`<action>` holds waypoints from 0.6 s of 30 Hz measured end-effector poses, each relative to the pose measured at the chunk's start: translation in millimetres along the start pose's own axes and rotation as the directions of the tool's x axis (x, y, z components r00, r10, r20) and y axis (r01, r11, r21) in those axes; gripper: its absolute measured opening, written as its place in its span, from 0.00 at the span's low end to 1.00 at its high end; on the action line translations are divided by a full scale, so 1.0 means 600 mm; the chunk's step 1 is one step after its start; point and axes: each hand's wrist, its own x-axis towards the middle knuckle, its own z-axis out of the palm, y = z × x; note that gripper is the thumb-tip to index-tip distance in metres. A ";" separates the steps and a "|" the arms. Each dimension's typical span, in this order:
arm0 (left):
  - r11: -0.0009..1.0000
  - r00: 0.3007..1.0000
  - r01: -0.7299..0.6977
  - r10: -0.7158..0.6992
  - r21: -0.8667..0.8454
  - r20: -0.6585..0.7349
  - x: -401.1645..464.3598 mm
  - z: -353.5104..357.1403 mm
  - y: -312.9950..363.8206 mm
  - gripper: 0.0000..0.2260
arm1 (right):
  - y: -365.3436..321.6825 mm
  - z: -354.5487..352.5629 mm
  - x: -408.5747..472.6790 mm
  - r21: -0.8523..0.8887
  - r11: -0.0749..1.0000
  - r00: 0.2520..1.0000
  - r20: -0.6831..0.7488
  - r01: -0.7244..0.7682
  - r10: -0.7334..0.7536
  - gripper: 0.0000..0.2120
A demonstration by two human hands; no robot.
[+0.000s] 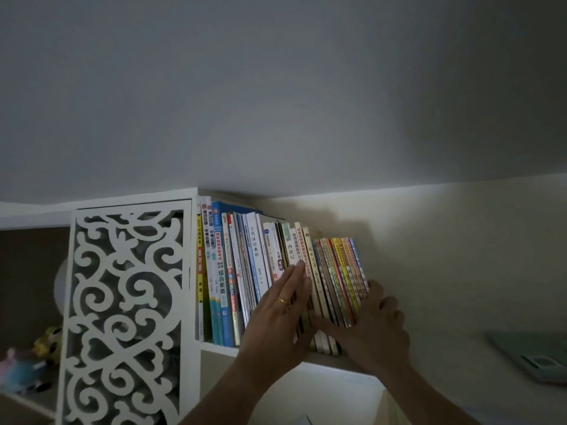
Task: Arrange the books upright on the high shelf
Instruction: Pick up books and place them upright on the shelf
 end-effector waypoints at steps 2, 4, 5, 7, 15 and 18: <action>0.998 0.998 -0.057 0.057 0.014 0.006 0.005 -0.013 -0.013 0.32 | 0.003 -0.002 0.007 0.048 0.999 0.999 0.041 -0.025 0.023 0.58; 0.996 0.995 -0.089 0.088 -0.008 -0.041 0.027 -0.038 -0.027 0.22 | 0.004 -0.006 0.009 0.082 0.996 0.997 0.069 -0.039 0.034 0.57; 0.997 0.993 -0.063 0.059 -0.039 -0.099 0.046 -0.054 -0.036 0.19 | 0.002 -0.006 0.008 0.087 0.995 0.996 0.080 -0.039 0.032 0.57; 0.994 0.979 0.034 -0.054 -0.106 -0.195 0.092 -0.087 -0.047 0.23 | 0.002 -0.009 0.006 0.087 0.995 0.994 0.108 -0.042 0.032 0.57; 0.998 0.998 -0.062 0.063 0.019 -0.002 0.176 -0.107 -0.106 0.32 | 0.034 -0.014 0.009 0.100 0.994 0.970 0.240 -0.049 0.024 0.56; 0.995 0.995 -0.099 0.099 0.022 -0.016 0.187 -0.106 -0.118 0.32 | 0.034 -0.008 0.019 0.105 0.993 0.968 0.251 -0.045 0.017 0.54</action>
